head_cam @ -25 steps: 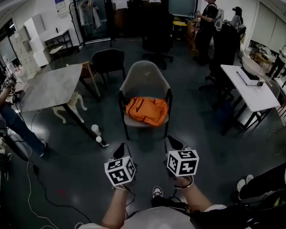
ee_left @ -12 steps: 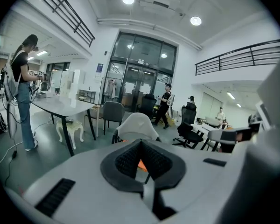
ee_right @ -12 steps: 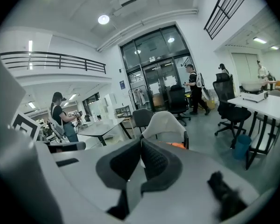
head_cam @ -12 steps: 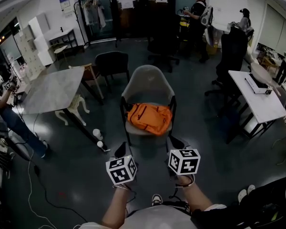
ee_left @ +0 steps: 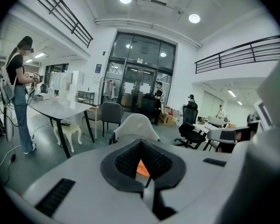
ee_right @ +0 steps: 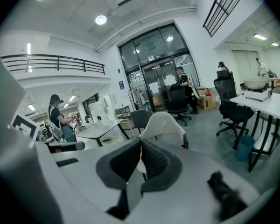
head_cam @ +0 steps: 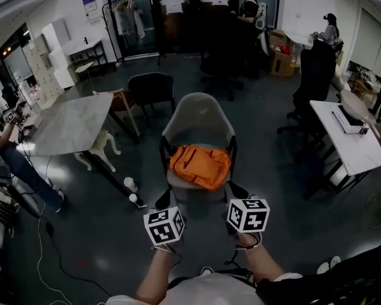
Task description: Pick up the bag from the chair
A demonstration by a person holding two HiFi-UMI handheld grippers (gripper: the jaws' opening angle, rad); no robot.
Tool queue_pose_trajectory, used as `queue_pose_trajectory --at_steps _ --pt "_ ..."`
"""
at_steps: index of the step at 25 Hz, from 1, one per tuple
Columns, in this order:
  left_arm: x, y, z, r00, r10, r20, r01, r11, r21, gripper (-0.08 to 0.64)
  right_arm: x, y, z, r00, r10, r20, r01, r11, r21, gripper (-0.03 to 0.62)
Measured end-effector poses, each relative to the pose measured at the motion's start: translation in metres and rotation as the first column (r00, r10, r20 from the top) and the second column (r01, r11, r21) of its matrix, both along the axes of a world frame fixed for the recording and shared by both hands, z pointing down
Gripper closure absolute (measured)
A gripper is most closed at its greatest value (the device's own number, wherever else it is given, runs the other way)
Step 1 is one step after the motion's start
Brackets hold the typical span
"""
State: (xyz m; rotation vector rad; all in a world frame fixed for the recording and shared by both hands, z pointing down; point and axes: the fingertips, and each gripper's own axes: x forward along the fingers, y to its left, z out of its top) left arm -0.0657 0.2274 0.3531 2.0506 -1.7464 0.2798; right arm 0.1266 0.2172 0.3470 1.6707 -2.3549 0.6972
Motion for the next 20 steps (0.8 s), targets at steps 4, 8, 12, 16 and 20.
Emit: queue_pose_trajectory --at_steps 4,8,12,16,20 --pt "0.004 -0.005 0.007 1.000 -0.003 0.007 0.003 1.000 -0.010 0.552 0.003 -0.007 0.008 1.000 -0.010 0.003 0.010 1.000 -0.011 0.558" --pt "0.004 -0.004 0.015 1.000 -0.011 0.009 0.011 1.000 -0.029 0.553 0.003 -0.007 0.017 1.000 -0.022 0.000 0.022 0.999 -0.032 0.558" --pt "0.003 -0.005 0.022 1.000 -0.014 0.006 0.014 0.999 -0.048 0.552 0.002 -0.007 0.024 1.000 -0.030 -0.005 0.029 0.998 -0.053 0.558" --pt "0.006 -0.013 0.028 1.000 -0.011 0.007 0.011 0.998 -0.061 0.552 0.006 -0.014 0.027 1.000 -0.030 -0.010 0.029 0.998 -0.058 0.558" --pt "0.009 -0.029 0.032 1.000 -0.002 0.008 0.002 0.998 -0.067 0.553 0.007 -0.029 0.026 0.999 -0.033 -0.029 0.032 0.998 -0.046 0.558"
